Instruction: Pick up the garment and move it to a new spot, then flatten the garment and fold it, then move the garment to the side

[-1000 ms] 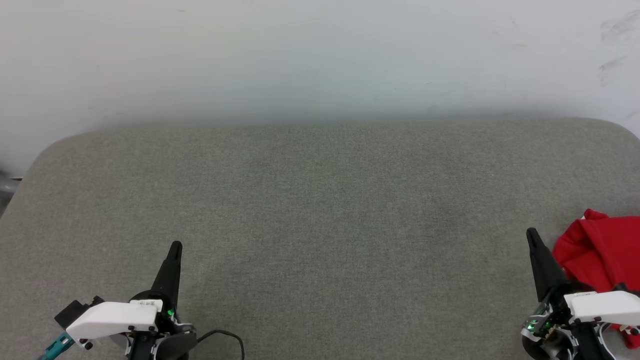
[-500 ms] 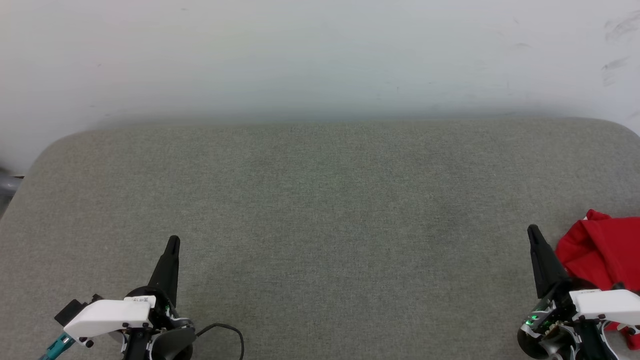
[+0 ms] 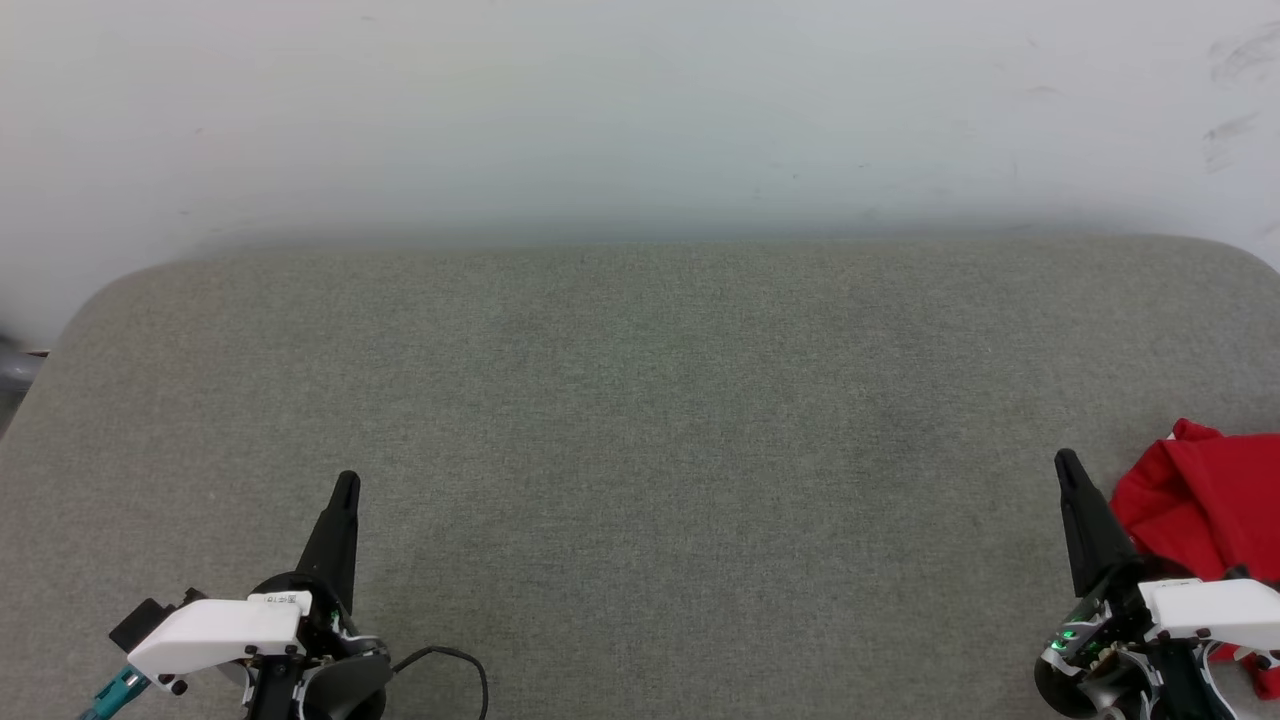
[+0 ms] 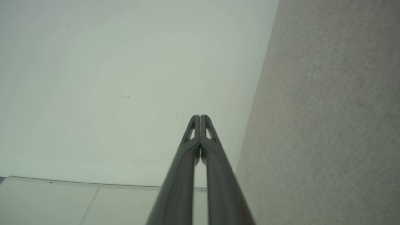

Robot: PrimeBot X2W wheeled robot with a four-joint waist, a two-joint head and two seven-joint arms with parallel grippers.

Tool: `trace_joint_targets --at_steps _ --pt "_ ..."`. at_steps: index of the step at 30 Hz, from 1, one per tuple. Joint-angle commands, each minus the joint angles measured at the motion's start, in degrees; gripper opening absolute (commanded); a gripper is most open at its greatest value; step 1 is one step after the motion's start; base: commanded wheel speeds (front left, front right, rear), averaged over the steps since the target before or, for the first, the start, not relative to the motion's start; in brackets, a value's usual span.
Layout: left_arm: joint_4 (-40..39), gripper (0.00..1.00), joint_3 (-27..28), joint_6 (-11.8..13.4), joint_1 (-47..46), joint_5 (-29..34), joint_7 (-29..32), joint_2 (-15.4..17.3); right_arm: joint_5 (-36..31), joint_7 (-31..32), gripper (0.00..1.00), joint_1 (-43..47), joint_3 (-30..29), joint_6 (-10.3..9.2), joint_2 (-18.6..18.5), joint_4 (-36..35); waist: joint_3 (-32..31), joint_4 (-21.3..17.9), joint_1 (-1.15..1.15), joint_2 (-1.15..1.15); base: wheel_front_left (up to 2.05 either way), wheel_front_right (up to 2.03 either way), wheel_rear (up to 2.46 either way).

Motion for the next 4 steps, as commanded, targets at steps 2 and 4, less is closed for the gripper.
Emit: trace_joint_targets --at_steps 2,4 --pt "0.03 0.00 0.17 -0.29 -0.49 -0.05 0.29 -0.10 0.19 0.06 0.00 -0.62 -0.01 0.00 0.15 0.03 0.00 0.00 0.00 0.00 0.00 0.00 0.00" --pt "0.03 0.00 0.16 -0.29 -0.49 -0.05 0.29 -0.10 0.19 0.06 0.00 -0.62 -0.02 0.00 0.15 0.03 0.00 0.00 0.00 0.00 0.00 0.00 0.00"
